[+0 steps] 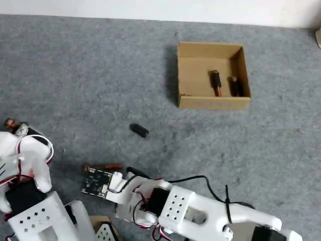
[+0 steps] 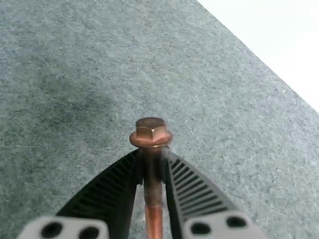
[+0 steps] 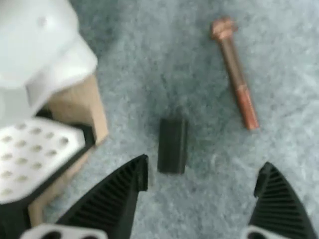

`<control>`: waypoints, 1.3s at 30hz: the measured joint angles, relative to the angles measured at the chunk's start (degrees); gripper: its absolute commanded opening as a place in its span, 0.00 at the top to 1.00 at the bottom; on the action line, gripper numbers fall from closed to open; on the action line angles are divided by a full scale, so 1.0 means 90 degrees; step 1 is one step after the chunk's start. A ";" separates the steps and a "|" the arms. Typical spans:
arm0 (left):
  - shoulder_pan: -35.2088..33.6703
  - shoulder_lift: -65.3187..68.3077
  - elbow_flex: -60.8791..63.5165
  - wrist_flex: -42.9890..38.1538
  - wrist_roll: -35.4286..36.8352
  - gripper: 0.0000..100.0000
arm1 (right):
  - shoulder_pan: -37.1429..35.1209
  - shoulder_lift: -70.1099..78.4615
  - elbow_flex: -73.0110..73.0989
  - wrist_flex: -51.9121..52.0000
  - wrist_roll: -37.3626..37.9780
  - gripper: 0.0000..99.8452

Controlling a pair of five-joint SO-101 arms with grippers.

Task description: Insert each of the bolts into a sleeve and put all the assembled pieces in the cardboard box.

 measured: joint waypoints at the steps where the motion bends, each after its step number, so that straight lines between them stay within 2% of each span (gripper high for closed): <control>1: 0.0000 0.0000 0.0000 0.0000 0.0000 0.99 | 0.0000 0.0000 0.0088 -0.0117 0.0000 0.68; 7: 0.0000 0.0000 -0.0059 0.0029 0.0000 0.99 | 0.0020 0.0010 0.0313 -0.0488 0.0000 0.68; 15: 0.0000 0.0000 -0.0586 0.0654 0.0000 0.99 | 0.0205 0.0010 0.0352 -0.0527 0.0000 0.68; 25: -0.0010 0.0000 -0.0596 0.0664 0.0000 0.99 | 0.0352 0.0010 0.0352 -0.0527 0.0000 0.68; 32: -0.0645 0.0000 -0.0723 0.0664 0.0000 0.99 | 0.0361 0.0010 0.0361 -0.0586 0.0000 0.68; 39: -0.0821 0.0000 -0.0781 0.0664 0.0000 0.99 | 0.0381 0.0010 0.0361 -0.0830 0.0000 0.68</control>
